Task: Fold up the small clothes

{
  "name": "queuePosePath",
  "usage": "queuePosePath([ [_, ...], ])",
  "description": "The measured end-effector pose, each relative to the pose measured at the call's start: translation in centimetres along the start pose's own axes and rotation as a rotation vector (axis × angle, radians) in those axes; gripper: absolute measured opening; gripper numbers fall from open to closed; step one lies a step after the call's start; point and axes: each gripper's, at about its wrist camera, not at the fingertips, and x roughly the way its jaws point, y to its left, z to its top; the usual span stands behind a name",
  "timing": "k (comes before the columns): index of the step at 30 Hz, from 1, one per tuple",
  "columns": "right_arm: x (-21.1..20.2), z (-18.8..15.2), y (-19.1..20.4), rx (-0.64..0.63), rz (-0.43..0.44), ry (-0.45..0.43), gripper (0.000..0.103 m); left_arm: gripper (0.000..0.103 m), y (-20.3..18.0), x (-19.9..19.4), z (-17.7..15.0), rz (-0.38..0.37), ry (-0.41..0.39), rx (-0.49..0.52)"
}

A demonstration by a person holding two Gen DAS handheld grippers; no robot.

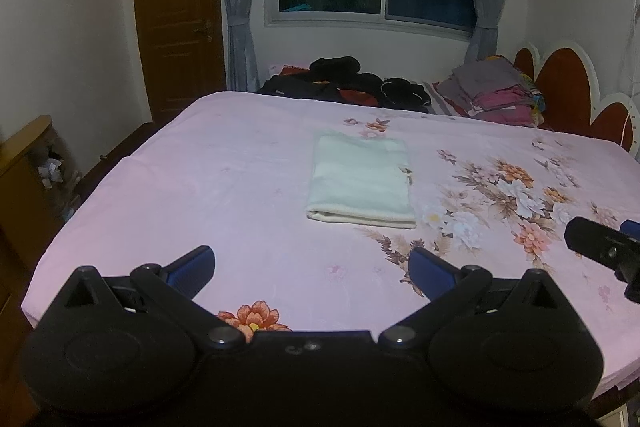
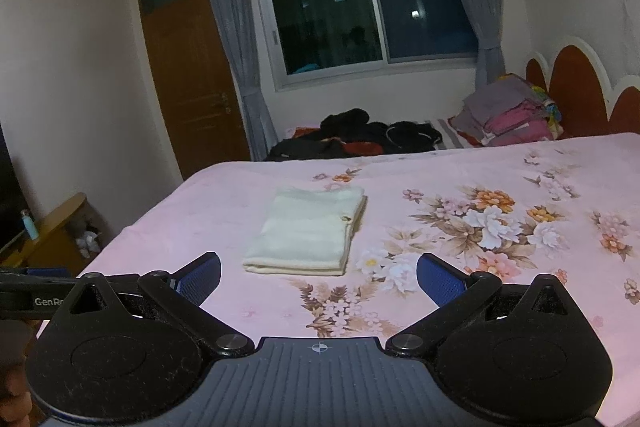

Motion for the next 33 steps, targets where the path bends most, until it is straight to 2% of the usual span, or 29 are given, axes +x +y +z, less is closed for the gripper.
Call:
queuePosePath([
  [33,1.2,-0.2,1.7,0.004,0.036,0.018,0.103,0.103,1.5,0.4,-0.2,0.015,0.009,-0.009],
])
